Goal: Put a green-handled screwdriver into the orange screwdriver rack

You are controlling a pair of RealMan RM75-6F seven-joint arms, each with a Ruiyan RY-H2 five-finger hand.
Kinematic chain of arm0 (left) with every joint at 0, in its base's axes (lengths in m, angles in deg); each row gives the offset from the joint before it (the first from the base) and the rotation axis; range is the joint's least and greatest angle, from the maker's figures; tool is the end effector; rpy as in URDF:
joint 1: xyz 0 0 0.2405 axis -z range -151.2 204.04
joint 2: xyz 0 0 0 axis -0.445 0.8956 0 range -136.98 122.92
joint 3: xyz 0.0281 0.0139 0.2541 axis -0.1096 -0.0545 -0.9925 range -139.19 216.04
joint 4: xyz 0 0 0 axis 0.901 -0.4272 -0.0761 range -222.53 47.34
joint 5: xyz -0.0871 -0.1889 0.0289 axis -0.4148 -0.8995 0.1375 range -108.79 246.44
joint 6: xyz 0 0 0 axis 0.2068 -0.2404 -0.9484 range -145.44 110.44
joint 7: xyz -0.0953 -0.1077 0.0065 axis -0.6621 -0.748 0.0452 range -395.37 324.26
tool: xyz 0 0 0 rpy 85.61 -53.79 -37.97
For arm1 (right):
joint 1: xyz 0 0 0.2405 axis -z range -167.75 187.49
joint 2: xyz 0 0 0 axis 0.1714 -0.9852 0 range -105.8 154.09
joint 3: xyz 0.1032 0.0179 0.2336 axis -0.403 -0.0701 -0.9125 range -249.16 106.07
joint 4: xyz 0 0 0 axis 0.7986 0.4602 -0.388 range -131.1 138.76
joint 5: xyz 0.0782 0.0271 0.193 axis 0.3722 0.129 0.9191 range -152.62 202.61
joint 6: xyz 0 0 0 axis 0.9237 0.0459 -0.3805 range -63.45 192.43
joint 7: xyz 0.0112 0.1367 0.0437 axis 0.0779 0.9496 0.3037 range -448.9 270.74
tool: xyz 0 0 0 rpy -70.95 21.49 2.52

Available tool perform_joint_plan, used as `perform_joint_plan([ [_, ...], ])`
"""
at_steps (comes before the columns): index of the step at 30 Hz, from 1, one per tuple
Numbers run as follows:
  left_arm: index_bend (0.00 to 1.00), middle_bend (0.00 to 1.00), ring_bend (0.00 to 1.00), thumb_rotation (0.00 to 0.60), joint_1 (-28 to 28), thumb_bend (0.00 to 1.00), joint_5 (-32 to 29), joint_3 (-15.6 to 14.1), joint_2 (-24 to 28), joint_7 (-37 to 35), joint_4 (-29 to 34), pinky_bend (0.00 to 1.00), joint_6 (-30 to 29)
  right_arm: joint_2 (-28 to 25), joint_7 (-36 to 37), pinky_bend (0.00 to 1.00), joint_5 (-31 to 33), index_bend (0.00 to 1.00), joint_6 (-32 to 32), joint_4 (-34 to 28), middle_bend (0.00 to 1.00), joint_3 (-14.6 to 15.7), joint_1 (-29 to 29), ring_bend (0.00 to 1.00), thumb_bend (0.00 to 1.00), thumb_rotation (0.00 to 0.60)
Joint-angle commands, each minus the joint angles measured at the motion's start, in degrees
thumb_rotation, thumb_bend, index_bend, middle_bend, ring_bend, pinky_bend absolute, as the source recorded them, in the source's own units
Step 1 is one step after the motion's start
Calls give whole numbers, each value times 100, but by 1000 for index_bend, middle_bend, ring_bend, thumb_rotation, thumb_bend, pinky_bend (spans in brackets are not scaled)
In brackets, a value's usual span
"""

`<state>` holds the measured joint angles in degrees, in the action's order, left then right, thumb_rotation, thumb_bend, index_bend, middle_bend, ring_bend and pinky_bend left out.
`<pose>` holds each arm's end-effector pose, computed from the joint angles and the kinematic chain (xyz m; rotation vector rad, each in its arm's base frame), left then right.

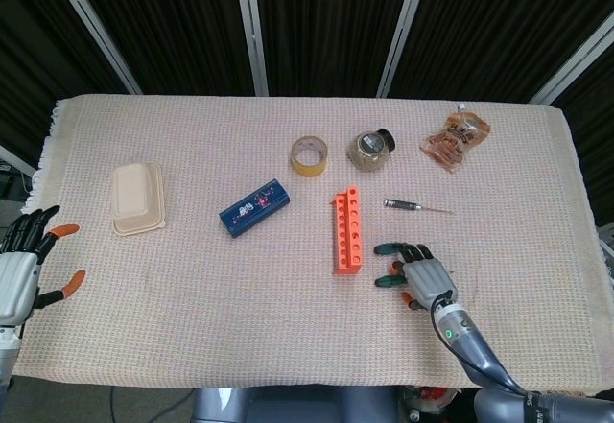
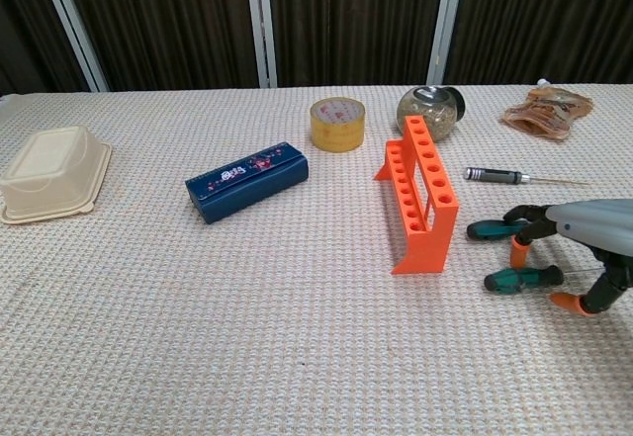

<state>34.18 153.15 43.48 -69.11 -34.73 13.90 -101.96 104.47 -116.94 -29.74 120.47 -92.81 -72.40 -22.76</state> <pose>-0.2724 0.2001 0.1615 -1.3560 -0.9516 -1.0373 -0.2283 -0.2671 -0.0015 1.8502 -1.1465 0.5717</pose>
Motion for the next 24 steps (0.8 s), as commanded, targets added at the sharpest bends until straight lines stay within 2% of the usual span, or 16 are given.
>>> perform_joint_plan([
  [1, 253, 39, 12, 600, 5, 262, 3, 3, -3, -3, -1, 0, 0, -56, 56, 0, -61, 348, 78, -104, 0, 61, 76, 0, 369, 600],
  [6, 254, 39, 12, 600, 8, 262, 33, -10, 8, 10, 26, 0, -5, 57, 10, 0, -142, 374, 205, -28, 0, 10, 72, 0, 321, 600],
  [16, 254, 38, 11, 600, 24, 263, -4, -2, 45, 21, 44, 0, 26, 321, -810, 0, 35, 396, 717, 23, 0, 55, 102, 0, 291, 600],
  [24, 254, 36, 8, 600, 41, 262, -36, 2, 56, 5, 35, 0, 61, 495, -1285, 0, 182, 406, 984, -83, 0, 79, 123, 0, 219, 600],
])
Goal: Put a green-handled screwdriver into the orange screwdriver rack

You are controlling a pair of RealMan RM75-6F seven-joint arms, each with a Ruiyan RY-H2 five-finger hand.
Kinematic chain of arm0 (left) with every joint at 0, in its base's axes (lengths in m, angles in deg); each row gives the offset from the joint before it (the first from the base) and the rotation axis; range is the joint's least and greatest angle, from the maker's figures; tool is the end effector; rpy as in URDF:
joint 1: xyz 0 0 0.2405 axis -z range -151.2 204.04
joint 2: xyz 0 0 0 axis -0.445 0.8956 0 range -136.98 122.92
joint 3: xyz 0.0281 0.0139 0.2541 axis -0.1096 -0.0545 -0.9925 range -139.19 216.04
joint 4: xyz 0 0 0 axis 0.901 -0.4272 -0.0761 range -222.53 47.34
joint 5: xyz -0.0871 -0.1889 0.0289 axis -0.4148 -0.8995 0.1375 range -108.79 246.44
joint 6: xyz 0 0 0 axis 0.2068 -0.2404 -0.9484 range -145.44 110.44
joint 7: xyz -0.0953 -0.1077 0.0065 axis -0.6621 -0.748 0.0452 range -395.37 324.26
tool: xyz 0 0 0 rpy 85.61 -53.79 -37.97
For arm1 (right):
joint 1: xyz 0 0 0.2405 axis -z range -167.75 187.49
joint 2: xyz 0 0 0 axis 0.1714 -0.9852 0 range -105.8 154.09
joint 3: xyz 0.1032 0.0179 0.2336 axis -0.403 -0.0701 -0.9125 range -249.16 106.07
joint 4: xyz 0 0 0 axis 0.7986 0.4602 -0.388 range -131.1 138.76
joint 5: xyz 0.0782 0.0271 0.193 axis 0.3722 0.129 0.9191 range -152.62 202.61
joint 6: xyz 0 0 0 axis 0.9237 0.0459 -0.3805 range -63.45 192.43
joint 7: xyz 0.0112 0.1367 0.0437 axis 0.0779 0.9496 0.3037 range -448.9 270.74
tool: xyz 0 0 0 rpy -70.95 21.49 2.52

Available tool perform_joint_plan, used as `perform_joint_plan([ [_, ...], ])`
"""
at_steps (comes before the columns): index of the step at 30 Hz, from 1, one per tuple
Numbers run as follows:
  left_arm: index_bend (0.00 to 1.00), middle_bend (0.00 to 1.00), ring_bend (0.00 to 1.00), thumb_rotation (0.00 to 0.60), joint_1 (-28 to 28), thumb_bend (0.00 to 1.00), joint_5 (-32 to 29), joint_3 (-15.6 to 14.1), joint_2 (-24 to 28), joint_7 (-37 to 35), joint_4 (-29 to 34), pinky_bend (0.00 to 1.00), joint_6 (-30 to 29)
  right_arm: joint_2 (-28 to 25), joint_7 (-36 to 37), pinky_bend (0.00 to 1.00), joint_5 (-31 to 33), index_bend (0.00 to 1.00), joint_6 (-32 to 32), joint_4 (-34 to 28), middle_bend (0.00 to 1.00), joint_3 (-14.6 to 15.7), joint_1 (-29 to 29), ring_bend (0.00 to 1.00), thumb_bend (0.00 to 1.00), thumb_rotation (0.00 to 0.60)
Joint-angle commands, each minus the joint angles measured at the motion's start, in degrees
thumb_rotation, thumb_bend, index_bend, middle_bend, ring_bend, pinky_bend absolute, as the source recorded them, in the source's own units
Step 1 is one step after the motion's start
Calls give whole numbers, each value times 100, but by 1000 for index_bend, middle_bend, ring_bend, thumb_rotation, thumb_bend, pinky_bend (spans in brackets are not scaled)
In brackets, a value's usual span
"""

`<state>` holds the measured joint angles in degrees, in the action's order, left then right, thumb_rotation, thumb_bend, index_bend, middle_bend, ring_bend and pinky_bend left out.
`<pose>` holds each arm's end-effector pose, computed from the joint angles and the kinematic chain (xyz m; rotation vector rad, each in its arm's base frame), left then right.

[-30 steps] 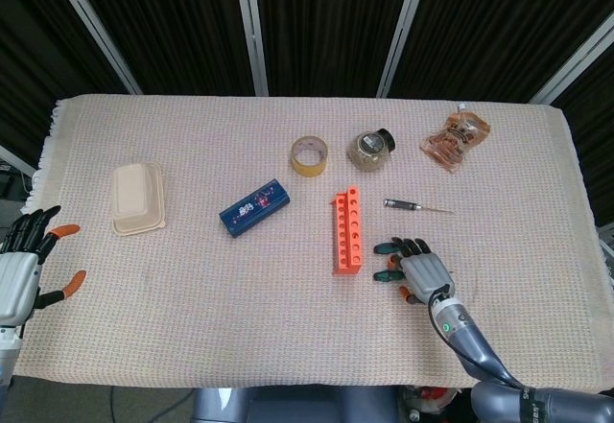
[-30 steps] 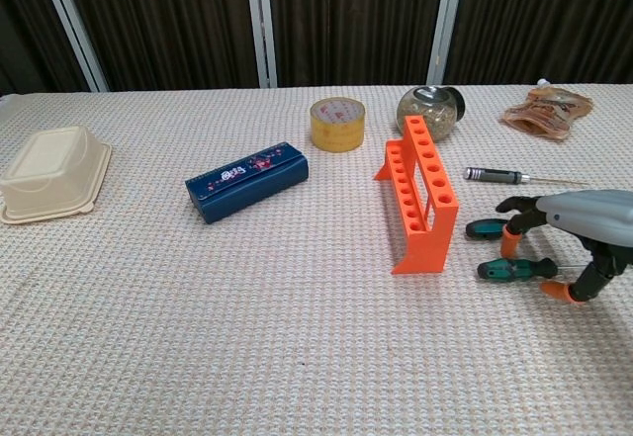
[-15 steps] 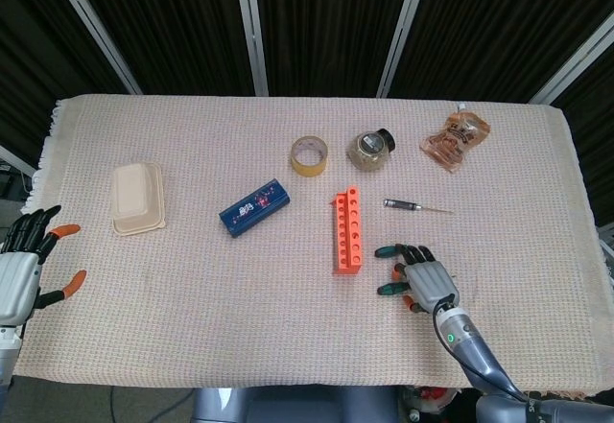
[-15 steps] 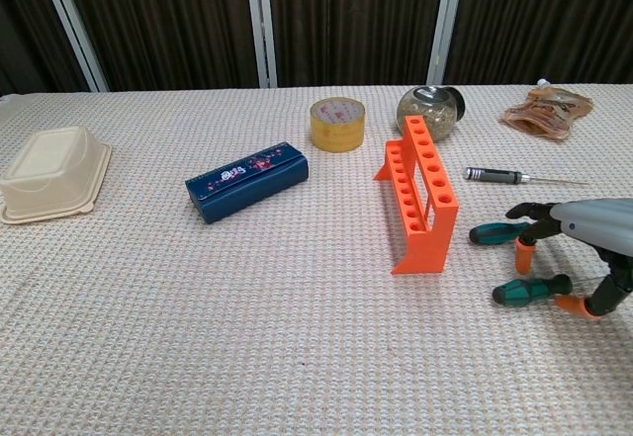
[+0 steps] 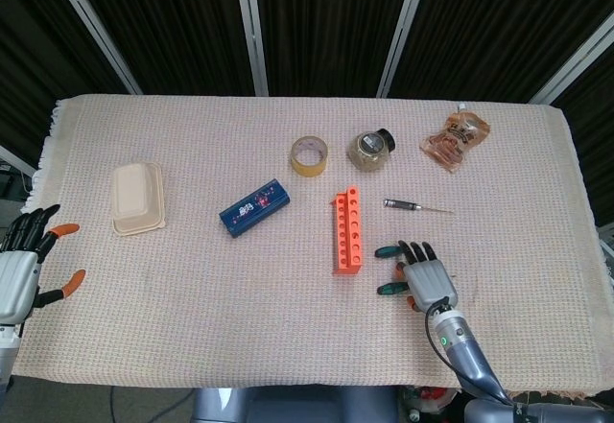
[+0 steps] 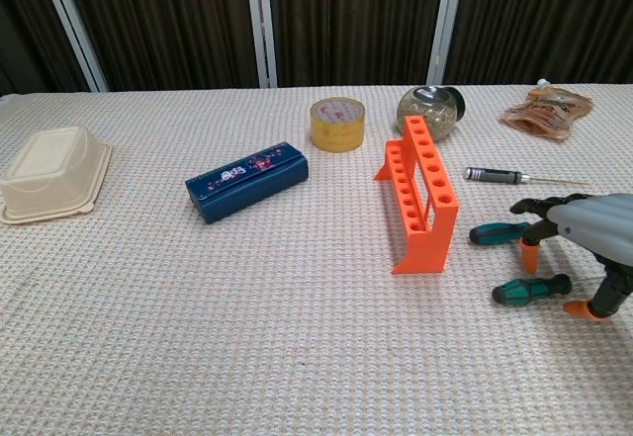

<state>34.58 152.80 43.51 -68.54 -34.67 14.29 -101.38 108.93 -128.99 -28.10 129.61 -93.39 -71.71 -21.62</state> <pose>-0.2715 0.2021 0.1629 -1.3632 -0.9539 -1.0310 -0.2212 -0.2589 -0.0091 1.8170 -0.9775 0.5187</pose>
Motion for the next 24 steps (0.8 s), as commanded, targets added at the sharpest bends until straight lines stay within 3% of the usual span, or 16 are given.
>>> perform_joint_plan([
  [1, 254, 36, 8, 600, 4, 262, -3, -1, -2, -5, -10, 0, 8, 76, -119, 0, 11, 410, 102, -35, 0, 20, 18, 0, 214, 600],
  [24, 252, 27, 1, 600, 34, 265, -83, -9, -25, -93, -119, 0, 95, 371, -369, 0, 167, 458, 171, -70, 0, -139, -42, 0, 194, 600],
])
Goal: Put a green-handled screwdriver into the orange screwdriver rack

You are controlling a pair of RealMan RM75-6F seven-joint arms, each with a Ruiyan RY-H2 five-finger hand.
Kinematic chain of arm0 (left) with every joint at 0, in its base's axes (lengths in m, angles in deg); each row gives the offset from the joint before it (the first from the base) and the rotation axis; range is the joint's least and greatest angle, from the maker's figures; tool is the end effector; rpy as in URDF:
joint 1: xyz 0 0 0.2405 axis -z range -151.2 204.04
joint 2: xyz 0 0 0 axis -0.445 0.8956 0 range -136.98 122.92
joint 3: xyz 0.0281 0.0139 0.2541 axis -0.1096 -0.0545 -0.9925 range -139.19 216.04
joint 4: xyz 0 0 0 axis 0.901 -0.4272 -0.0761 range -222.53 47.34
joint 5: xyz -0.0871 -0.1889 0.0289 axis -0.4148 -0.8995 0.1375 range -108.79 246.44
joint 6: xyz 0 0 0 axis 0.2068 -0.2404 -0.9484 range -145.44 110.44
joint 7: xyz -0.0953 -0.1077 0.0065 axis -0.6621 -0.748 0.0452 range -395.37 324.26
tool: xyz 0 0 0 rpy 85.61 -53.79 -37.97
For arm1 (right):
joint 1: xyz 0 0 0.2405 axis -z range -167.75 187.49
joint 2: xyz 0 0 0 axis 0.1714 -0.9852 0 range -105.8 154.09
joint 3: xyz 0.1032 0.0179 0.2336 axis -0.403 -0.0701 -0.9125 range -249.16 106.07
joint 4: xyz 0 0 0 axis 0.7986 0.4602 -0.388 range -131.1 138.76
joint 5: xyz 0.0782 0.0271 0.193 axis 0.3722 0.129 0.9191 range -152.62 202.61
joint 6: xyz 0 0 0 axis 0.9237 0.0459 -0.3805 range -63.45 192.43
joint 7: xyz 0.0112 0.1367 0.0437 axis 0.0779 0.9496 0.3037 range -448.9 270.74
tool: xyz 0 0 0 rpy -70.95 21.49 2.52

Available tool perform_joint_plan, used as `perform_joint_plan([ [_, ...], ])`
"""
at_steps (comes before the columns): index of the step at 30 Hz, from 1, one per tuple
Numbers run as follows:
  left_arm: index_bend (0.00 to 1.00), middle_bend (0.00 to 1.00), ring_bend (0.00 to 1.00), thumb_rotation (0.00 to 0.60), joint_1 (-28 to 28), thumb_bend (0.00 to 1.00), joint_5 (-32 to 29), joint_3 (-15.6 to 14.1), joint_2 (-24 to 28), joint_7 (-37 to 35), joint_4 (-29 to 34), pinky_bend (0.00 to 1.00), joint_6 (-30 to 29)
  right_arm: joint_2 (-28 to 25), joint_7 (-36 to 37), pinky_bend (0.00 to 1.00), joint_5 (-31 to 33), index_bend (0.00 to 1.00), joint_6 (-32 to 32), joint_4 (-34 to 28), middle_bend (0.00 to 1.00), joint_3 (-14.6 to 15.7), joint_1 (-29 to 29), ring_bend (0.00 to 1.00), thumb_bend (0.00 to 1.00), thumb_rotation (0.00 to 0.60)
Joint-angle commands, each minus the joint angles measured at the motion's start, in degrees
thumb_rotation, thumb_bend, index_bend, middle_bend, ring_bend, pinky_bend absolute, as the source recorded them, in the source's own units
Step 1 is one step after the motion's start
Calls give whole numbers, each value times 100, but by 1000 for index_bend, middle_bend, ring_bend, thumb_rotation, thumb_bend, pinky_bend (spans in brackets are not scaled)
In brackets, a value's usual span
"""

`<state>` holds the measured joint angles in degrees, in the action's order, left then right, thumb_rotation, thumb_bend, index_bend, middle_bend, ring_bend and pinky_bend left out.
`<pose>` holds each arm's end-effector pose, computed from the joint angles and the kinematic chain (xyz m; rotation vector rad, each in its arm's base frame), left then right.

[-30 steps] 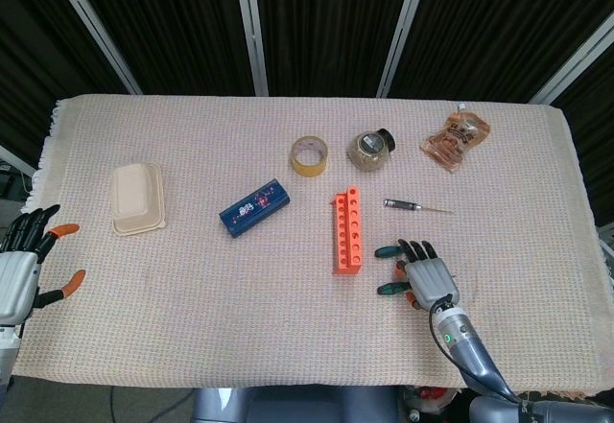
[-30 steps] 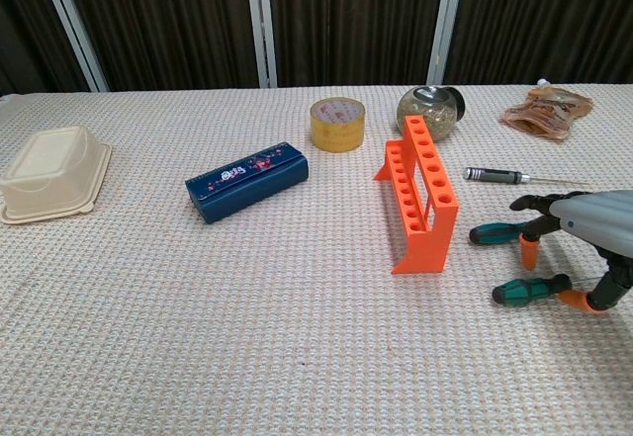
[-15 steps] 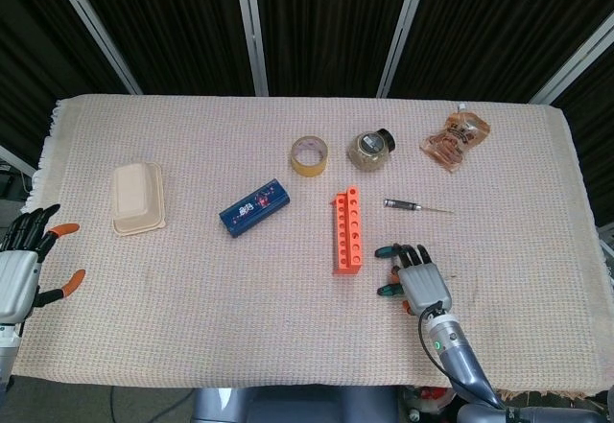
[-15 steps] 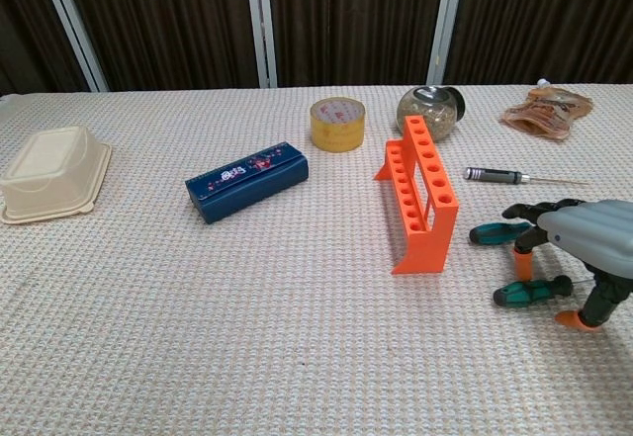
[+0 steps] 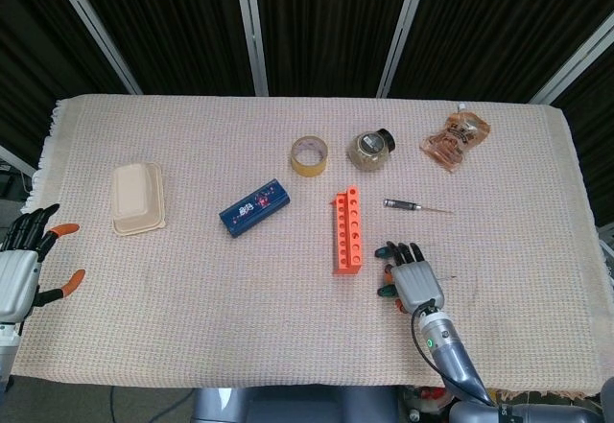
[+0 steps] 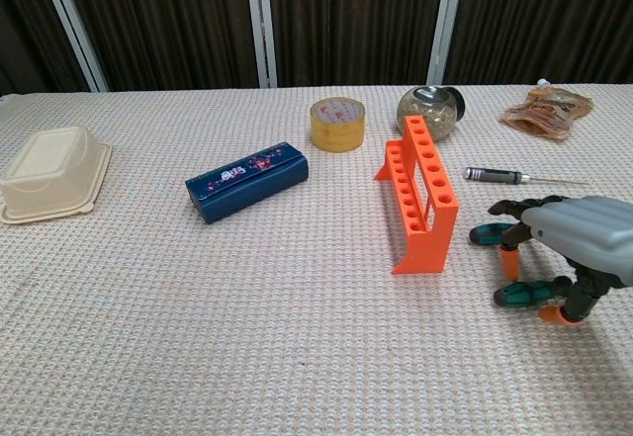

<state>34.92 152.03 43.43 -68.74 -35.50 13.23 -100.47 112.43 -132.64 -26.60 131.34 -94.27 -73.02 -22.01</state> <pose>-0.2765 0.2042 0.1615 -1.3634 -0.9690 -1.0176 -0.2029 -0.2567 -0.0232 1.8171 -0.9799 0.5403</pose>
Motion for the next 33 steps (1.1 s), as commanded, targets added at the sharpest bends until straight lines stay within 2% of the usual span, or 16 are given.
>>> perform_joint_plan([
  [1, 252, 26, 1, 600, 1, 265, -8, -2, -8, -19, -22, 0, 7, 35, -7, 0, 29, 466, -6, 34, 1, -11, -6, 0, 194, 600],
  [9, 250, 22, 0, 600, 5, 267, -32, -7, -13, -73, -75, 0, 34, 109, 16, 0, 99, 536, -12, 118, 43, -55, -14, 0, 197, 600],
  [14, 250, 22, 0, 600, -4, 267, -45, -10, -15, -106, -103, 0, 32, 108, 140, 0, 29, 586, 21, 159, 91, -104, 3, 0, 244, 600],
  [18, 249, 21, 0, 600, 1, 268, -38, 21, -2, -122, -110, 0, -4, -377, 679, 0, -287, 606, 113, -308, 111, -287, 100, 0, 284, 600],
  [21, 249, 21, 0, 600, 4, 268, -15, 27, 8, -101, -91, 0, -25, -848, 1370, 0, -401, 609, -30, -724, 115, -480, 184, 0, 303, 600],
  [25, 248, 22, 0, 600, 18, 267, 22, 27, 28, -46, -27, 0, -28, -1568, 2669, 0, -424, 609, -578, -1249, 115, -806, 271, 0, 310, 600],
  [28, 248, 22, 0, 600, 32, 266, 84, 19, 45, 42, 65, 0, -45, -2316, 4259, 0, -479, 608, -1334, -1614, 115, -1212, 378, 0, 309, 600],
  [33, 248, 21, 0, 600, 56, 268, 154, 4, 64, 156, 190, 0, -44, -3011, 6289, 0, -907, 606, -2219, -1653, 115, -1706, 539, 0, 310, 600],
])
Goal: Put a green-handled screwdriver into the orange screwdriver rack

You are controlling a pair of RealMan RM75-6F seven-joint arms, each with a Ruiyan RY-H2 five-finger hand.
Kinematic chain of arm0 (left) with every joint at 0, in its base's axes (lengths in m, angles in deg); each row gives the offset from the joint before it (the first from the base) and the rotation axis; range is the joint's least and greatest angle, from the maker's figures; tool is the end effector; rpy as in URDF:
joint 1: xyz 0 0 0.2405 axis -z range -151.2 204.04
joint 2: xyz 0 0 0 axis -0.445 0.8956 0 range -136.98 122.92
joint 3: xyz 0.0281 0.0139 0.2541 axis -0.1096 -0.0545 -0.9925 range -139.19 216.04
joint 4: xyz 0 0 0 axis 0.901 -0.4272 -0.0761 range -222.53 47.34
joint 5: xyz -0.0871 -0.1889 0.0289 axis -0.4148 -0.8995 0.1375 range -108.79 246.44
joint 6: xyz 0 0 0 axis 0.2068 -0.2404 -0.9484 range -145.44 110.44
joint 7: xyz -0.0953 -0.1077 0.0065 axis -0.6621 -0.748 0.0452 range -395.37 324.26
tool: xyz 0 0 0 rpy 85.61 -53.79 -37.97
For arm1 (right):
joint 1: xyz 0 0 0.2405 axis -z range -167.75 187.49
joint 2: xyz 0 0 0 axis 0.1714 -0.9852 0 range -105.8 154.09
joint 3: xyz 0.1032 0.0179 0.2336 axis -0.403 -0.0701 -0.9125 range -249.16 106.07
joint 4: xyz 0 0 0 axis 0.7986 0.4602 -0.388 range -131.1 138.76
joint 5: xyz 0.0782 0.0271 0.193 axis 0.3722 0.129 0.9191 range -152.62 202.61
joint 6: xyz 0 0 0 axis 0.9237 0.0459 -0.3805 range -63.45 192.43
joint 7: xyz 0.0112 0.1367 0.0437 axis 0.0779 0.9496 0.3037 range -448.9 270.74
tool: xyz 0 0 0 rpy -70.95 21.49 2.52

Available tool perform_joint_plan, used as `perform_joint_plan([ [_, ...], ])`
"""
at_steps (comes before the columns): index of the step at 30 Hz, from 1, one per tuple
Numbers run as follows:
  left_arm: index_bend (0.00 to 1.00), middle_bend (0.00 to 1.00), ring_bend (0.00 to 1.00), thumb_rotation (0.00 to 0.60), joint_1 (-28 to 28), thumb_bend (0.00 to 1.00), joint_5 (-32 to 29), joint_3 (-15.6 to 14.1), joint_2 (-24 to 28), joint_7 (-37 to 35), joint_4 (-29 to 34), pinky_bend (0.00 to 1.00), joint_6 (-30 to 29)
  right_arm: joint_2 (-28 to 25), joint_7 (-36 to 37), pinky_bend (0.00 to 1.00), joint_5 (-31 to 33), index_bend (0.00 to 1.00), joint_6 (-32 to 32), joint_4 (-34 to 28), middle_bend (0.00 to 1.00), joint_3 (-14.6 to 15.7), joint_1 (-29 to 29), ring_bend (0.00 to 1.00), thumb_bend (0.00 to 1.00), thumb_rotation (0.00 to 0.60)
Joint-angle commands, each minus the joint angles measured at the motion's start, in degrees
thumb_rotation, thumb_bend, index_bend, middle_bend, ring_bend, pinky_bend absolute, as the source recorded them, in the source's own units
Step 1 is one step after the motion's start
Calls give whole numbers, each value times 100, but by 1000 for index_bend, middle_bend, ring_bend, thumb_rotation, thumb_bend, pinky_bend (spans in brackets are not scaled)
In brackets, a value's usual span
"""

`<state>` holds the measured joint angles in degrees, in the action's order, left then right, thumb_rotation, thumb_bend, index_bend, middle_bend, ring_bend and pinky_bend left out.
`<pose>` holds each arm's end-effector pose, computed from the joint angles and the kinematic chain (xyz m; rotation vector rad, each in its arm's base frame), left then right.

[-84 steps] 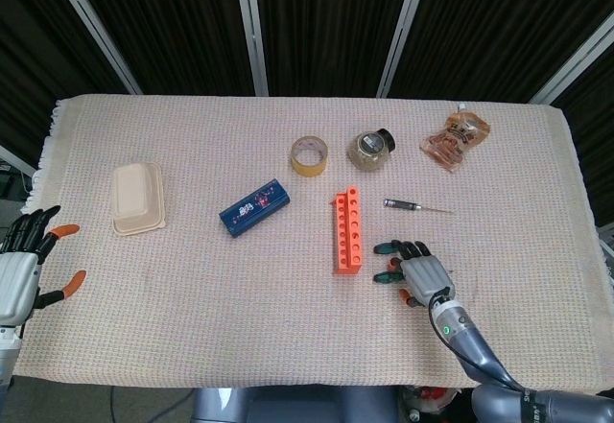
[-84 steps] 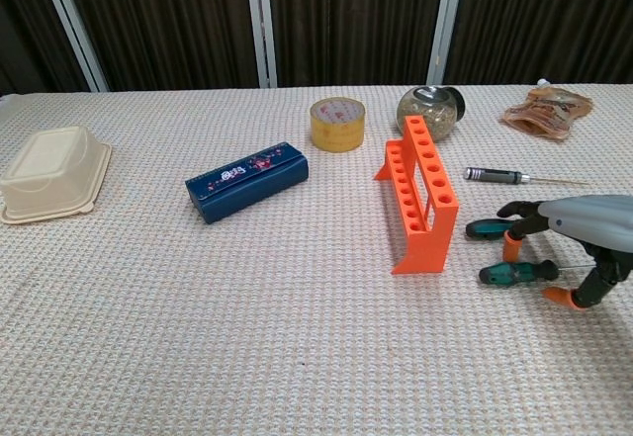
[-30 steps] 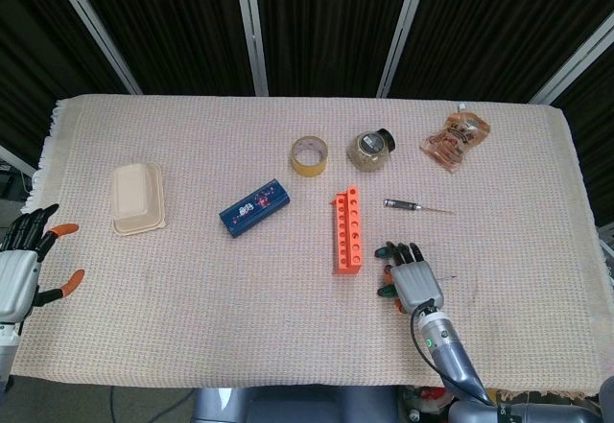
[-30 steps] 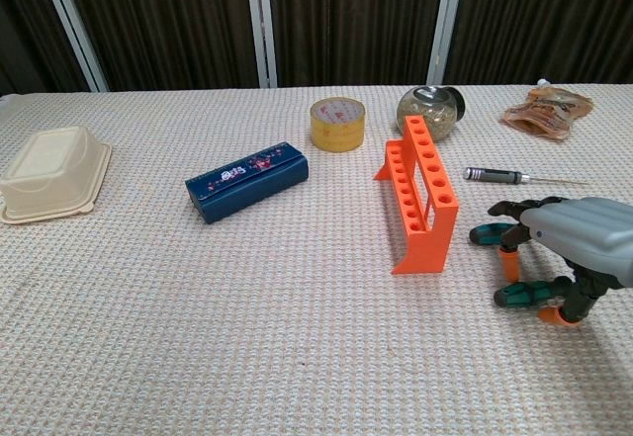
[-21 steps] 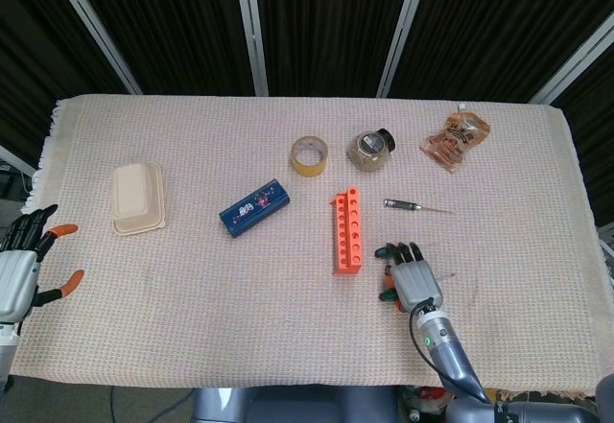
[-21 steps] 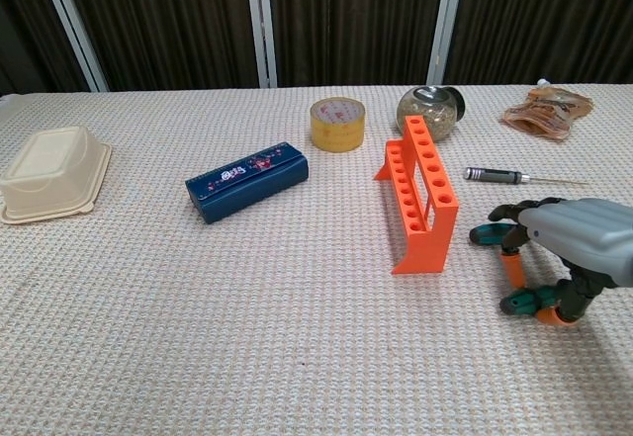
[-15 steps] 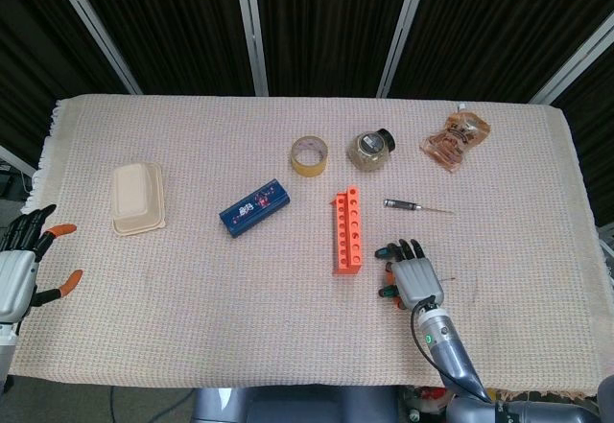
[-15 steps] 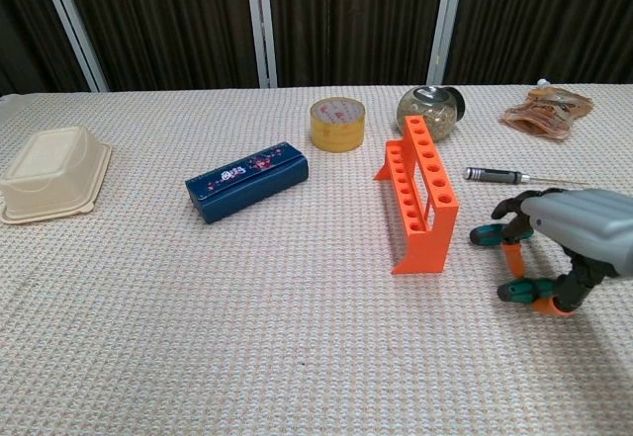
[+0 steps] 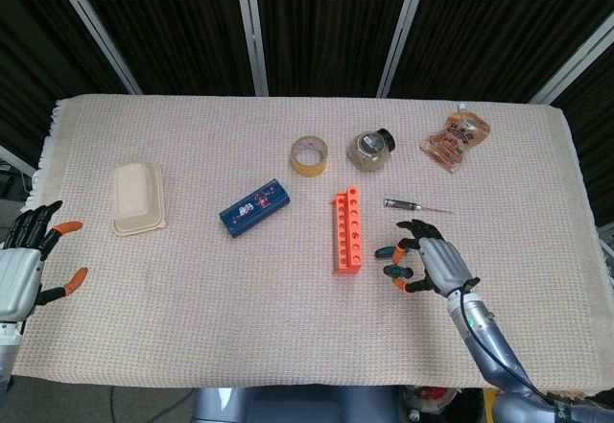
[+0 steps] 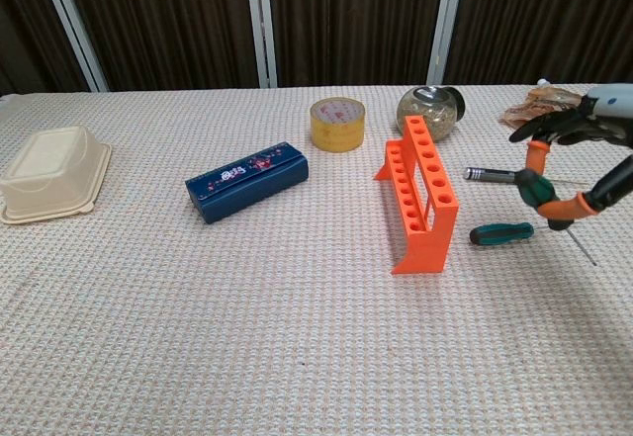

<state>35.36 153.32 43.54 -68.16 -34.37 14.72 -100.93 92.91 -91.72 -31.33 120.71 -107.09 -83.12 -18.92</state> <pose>-0.2667 0.2056 0.1629 -1.3861 -0.9430 -1.0387 -0.1850 -0.2804 0.0677 1.5130 -1.5417 1.0320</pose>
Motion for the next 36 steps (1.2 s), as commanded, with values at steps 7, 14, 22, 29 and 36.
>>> perform_joint_plan([
  [7, 247, 22, 0, 600, 75, 268, 99, -40, -3, 189, 169, 0, 85, -1542, 4511, 0, -1245, 605, -2007, -289, 115, -1188, 400, 0, 310, 600],
  [14, 247, 21, 0, 600, 178, 268, 258, -110, -23, 419, 295, 0, 220, -1681, 6626, 0, -2386, 603, -2157, -12, 115, -1473, 426, 0, 310, 600],
  [22, 247, 21, 0, 600, 219, 269, 268, -144, -64, 514, 354, 0, 278, -1435, 7846, 0, -3059, 603, -1736, 357, 116, -1326, 95, 0, 311, 600],
  [29, 247, 21, 0, 600, 195, 269, 318, -133, -51, 547, 395, 0, 167, -975, 7931, 0, -3006, 603, -1406, 649, 117, -1154, -236, 0, 310, 600],
  [36, 245, 21, 0, 600, 180, 269, 284, -143, -34, 534, 396, 0, 154, -525, 7643, 0, -2716, 603, -1204, 897, 117, -986, -460, 0, 310, 600],
])
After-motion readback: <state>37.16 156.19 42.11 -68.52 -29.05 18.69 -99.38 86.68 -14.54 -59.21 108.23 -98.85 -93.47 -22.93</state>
